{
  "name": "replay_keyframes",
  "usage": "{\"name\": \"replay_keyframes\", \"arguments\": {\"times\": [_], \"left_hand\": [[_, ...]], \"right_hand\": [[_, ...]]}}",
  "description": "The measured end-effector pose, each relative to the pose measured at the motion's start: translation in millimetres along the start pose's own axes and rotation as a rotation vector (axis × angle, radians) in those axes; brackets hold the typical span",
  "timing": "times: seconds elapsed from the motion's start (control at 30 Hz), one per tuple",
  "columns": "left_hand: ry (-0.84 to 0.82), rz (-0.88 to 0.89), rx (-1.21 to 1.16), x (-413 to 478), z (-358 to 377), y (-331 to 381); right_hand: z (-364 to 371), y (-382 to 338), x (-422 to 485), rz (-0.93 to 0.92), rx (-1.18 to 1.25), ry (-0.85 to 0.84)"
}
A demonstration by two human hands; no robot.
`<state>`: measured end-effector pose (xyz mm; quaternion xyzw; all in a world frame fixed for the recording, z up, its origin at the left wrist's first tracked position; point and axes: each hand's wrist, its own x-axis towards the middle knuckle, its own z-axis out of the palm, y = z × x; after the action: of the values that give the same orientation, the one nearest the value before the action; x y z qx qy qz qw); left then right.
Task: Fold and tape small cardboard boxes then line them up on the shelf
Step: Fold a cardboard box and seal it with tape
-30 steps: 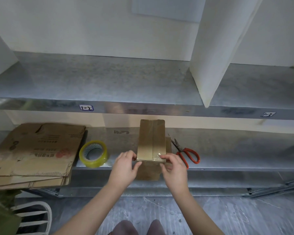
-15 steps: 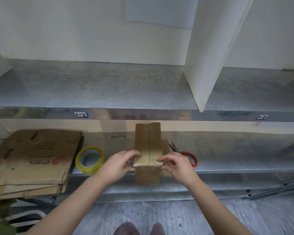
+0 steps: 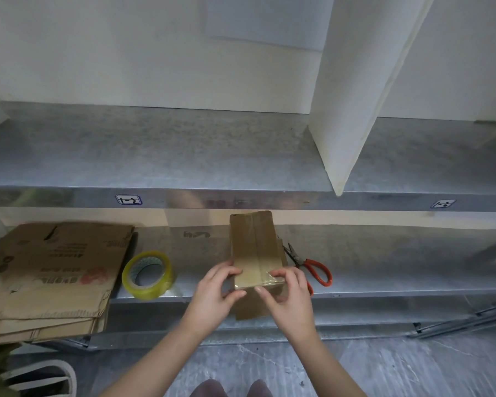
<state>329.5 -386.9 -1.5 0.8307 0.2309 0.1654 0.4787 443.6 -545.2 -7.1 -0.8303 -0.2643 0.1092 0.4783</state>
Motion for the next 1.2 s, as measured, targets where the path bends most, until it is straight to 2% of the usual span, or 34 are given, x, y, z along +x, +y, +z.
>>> {"name": "replay_keyframes", "arguments": {"times": [0.07, 0.1, 0.2, 0.27, 0.43, 0.57, 0.67, 0.83, 0.97, 1.07, 1.2], "left_hand": [[-0.117, -0.055, -0.168, -3, 2, 6], [-0.166, -0.066, -0.157, 1, -1, 8], [-0.258, -0.015, 0.213, 29, -17, 6], [-0.317, -0.004, 0.372, 55, -29, 7], [-0.457, -0.028, 0.475, 108, -38, 9], [-0.535, 0.007, 0.393, 127, -46, 4], [-0.495, 0.004, 0.283, 123, -49, -4], [-0.232, -0.062, 0.182, 83, -43, -16], [-0.078, -0.075, 0.234, 43, -33, -15], [0.023, -0.096, 0.165, 18, -21, -7], [-0.072, -0.058, 0.105, 6, -15, -2]], "right_hand": [[-1, 1, -4, 0.024, -0.013, 0.018], [-4, 2, -4, 0.033, -0.017, 0.016], [-13, 5, -3, 0.076, -0.042, -0.028], [-15, 2, -2, 0.101, -0.068, -0.048], [-9, -8, -7, 0.176, -0.007, -0.041], [-2, -7, -17, 0.225, 0.007, 0.051], [2, -8, -21, 0.268, 0.04, 0.098], [13, -6, -33, 0.308, 0.135, 0.253], [3, -4, -33, 0.315, 0.353, 0.158], [-17, -1, -22, 0.208, 0.238, 0.071], [-39, 8, 16, 0.205, 0.03, -0.053]]}}
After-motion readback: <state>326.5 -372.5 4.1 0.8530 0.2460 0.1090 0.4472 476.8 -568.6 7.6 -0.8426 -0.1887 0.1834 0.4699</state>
